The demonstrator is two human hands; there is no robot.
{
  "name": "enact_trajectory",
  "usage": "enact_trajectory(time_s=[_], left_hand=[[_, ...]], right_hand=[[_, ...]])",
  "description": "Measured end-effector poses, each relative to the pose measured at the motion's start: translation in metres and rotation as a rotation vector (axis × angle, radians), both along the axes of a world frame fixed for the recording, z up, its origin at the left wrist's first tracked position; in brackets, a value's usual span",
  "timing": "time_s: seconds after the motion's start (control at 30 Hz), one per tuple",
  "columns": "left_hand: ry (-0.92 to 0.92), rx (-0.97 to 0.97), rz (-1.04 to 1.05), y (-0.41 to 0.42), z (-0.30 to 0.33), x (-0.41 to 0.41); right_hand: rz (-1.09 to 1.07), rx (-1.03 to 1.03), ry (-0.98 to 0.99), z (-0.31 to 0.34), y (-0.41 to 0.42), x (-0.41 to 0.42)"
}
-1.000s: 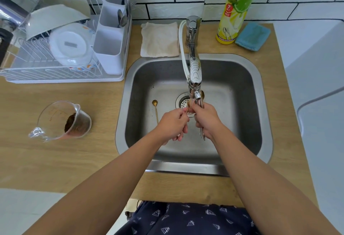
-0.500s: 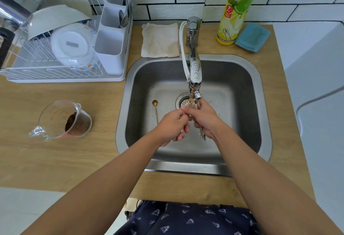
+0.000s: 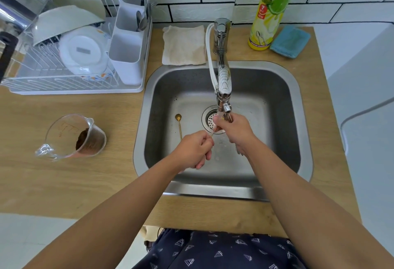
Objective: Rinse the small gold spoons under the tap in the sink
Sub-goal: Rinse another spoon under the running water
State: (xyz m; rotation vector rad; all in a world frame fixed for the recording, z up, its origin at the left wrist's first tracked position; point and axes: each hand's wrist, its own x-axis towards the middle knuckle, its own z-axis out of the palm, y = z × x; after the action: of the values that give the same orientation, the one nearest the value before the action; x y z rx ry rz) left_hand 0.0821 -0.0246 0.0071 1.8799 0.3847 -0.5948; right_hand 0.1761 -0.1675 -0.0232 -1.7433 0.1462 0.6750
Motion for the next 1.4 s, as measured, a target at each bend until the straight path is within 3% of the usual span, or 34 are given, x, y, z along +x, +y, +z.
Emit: enact_trajectory(time_s=[0.13,0.27,0.33,0.43,0.57,0.77,0.93,1.03,1.17,1.27,1.4], left_hand=[[0.003,0.034,-0.017,0.007,-0.001,0.001],[0.003,0.049,-0.019,0.005,0.001,0.006],[0.009,0.022,-0.023,0.004,0.001,0.008],[0.057,-0.142,0.050,0.010,0.001,0.007],[0.196,-0.486,0.209,0.022,0.003,0.008],[0.146,-0.193,0.093,0.012,0.005,0.010],[0.090,-0.112,0.032,0.008,0.006,0.010],[0.074,-0.097,0.029,0.008,0.006,0.008],[0.089,-0.098,0.056,0.008,0.008,0.009],[0.148,-0.225,0.100,0.010,0.011,0.008],[0.262,-0.542,0.277,0.018,0.013,0.005]], right_hand=[[-0.041,-0.023,0.022,-0.001,0.005,-0.002],[0.133,-0.045,0.073,-0.004,0.003,-0.009],[0.104,-0.030,0.100,-0.003,0.002,-0.007],[-0.077,0.082,0.200,-0.002,-0.005,0.006],[-0.014,0.233,0.248,-0.006,-0.012,0.001],[-0.192,0.130,0.119,-0.014,-0.002,-0.004],[-0.031,0.047,-0.052,-0.013,-0.001,-0.008],[-0.103,0.004,-0.053,-0.014,-0.004,0.002],[0.008,0.018,-0.070,-0.015,0.000,-0.007],[0.004,0.045,-0.063,-0.015,-0.005,-0.007],[-0.131,0.228,0.134,-0.010,-0.006,0.001]])
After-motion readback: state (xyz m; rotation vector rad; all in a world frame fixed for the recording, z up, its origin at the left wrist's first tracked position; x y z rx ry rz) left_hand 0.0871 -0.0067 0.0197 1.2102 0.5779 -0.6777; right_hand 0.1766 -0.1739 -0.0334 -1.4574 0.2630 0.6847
